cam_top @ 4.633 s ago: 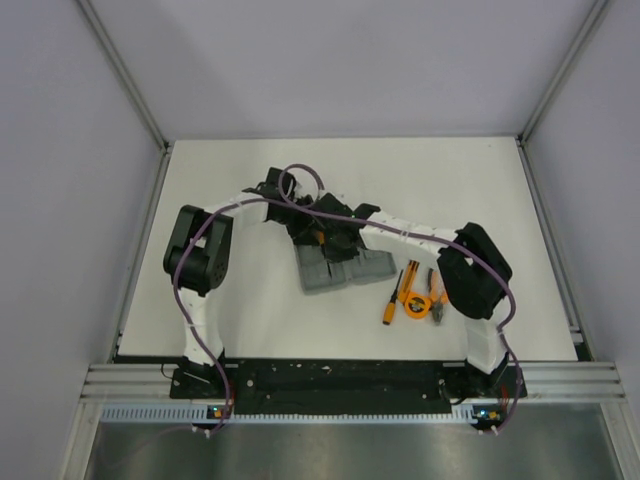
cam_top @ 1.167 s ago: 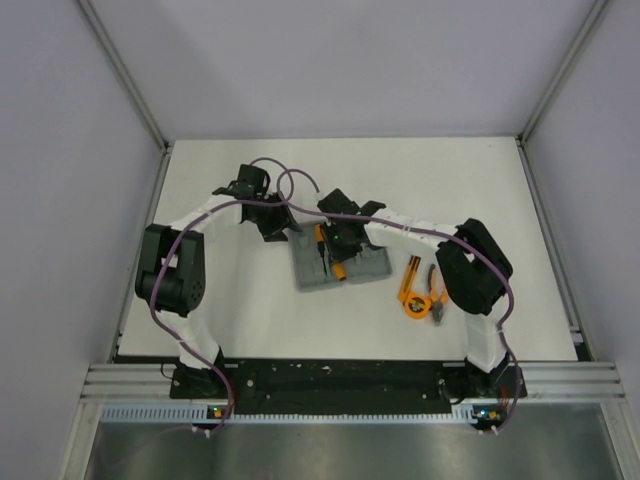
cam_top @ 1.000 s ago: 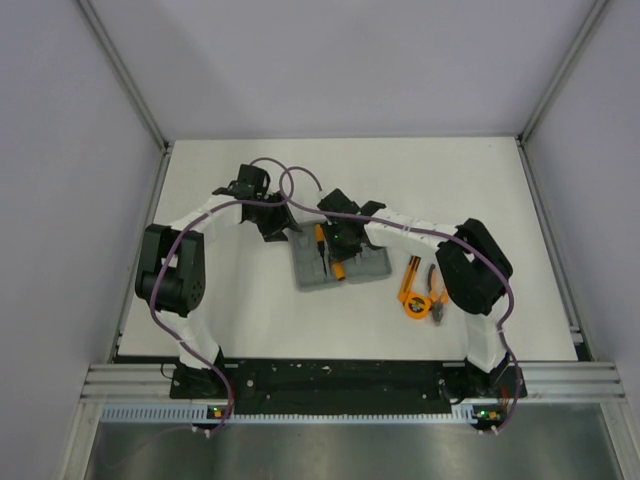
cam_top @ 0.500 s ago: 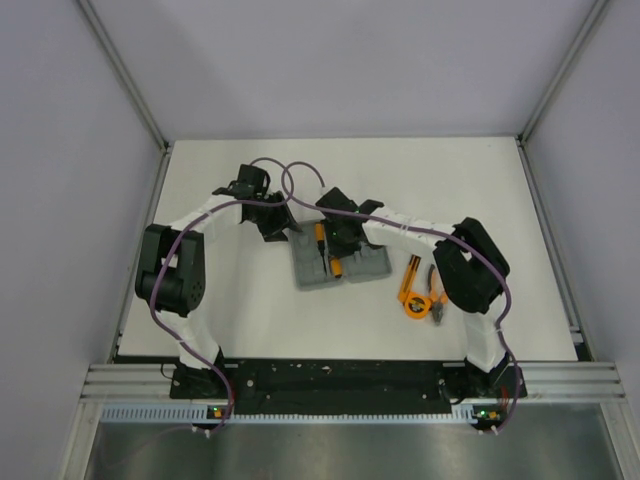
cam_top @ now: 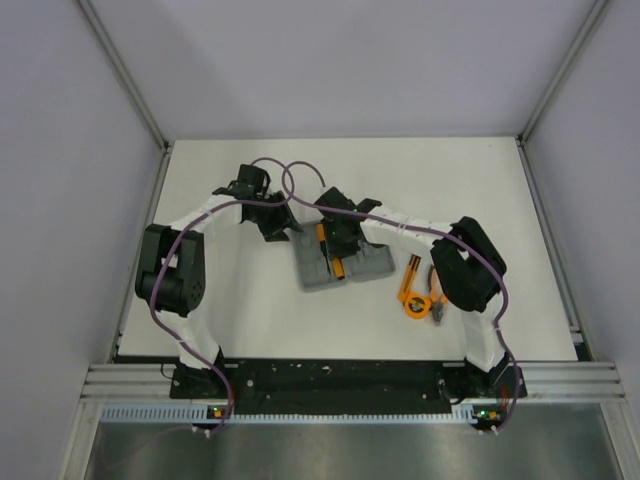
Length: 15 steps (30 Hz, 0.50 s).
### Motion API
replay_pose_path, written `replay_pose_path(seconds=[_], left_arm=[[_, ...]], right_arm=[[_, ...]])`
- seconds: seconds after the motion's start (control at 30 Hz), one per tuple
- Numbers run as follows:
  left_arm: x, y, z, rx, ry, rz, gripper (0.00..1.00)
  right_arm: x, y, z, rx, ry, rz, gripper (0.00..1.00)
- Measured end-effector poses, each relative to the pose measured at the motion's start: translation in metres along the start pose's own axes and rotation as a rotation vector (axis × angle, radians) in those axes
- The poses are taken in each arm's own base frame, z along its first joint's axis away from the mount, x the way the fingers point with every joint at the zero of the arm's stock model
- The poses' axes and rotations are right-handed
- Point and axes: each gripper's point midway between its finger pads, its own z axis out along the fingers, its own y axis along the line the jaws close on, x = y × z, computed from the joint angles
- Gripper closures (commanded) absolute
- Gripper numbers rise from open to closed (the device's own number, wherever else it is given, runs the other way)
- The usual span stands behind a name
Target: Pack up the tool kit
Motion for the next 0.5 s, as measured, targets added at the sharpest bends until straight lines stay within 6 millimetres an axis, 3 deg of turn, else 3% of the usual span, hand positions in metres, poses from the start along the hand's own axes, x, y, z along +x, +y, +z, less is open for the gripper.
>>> replay_pose_path(seconds=[0.27, 0.5], left_arm=[[0.000, -0.011, -0.001, 0.058, 0.012, 0.009, 0.47], [-0.005, -0.035, -0.003, 0.178, 0.008, 0.036, 0.57]], right_arm=[[0.001, -0.002, 0.000, 0.010, 0.003, -0.002, 0.78], [-0.002, -0.003, -0.007, 0.012, -0.010, -0.004, 0.85]])
